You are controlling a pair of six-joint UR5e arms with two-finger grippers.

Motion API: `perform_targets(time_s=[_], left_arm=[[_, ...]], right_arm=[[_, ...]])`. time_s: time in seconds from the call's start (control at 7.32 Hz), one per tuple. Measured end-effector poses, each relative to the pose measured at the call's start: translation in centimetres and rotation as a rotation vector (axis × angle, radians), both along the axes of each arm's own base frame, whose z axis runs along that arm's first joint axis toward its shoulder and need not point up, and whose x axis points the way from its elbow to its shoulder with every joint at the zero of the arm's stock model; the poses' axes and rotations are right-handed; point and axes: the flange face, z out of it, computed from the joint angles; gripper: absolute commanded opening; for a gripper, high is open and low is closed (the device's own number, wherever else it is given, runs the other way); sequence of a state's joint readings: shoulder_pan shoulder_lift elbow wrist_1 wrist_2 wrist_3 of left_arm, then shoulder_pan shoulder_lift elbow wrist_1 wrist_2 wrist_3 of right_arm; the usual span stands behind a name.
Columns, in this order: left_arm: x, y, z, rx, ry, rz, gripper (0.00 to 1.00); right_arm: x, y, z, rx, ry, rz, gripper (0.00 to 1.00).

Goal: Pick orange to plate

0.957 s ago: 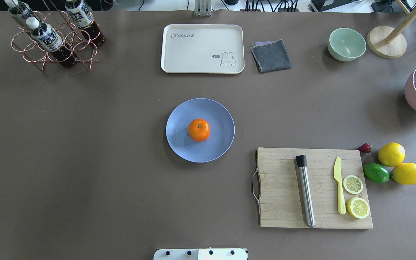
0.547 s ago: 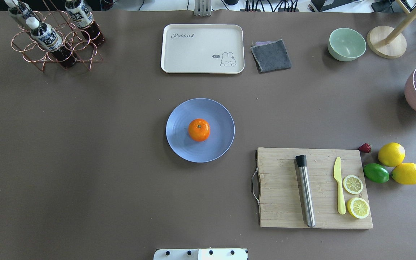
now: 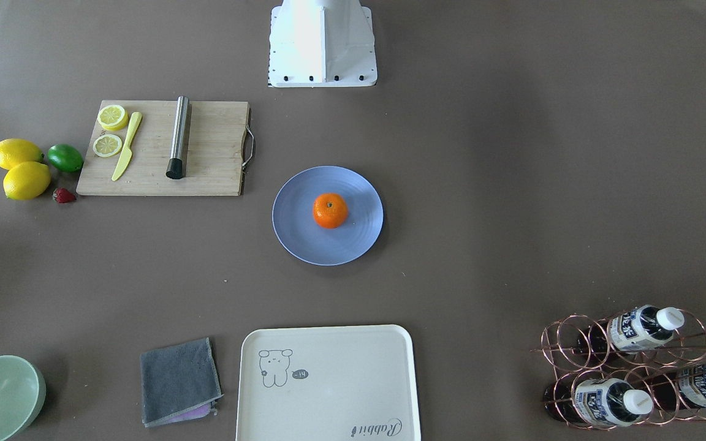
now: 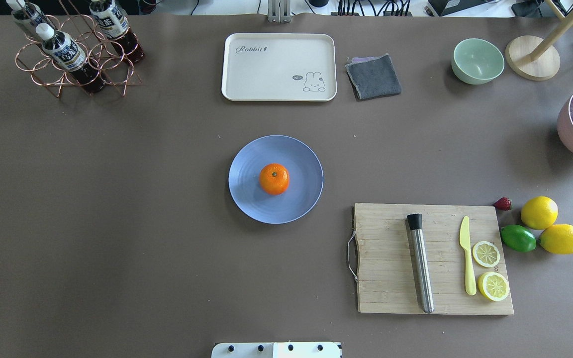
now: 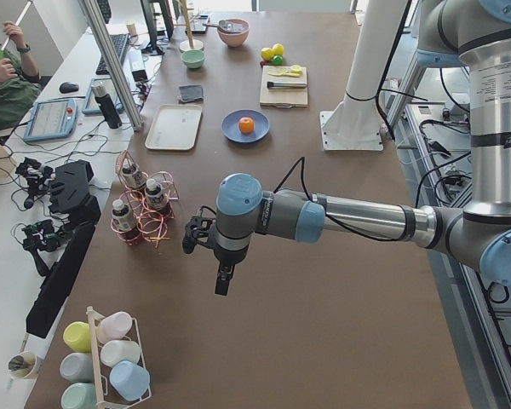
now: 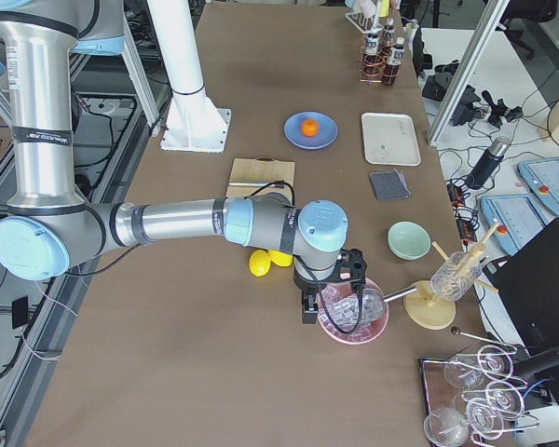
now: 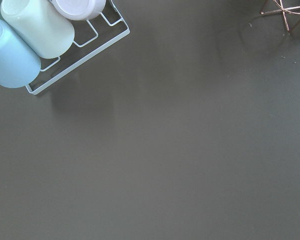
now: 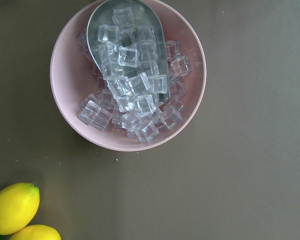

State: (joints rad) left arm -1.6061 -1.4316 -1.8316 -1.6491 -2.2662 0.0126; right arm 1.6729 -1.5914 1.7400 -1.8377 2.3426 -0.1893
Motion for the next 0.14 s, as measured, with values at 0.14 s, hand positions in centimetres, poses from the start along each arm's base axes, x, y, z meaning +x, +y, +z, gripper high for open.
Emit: perform_targets(time_s=[0.14], left_arm=[[0.0, -0.02, 0.0, 0.0, 0.0, 0.0, 0.98]], right_arm=[[0.0, 0.02, 0.02, 0.0, -0.001, 0.0, 1.0]])
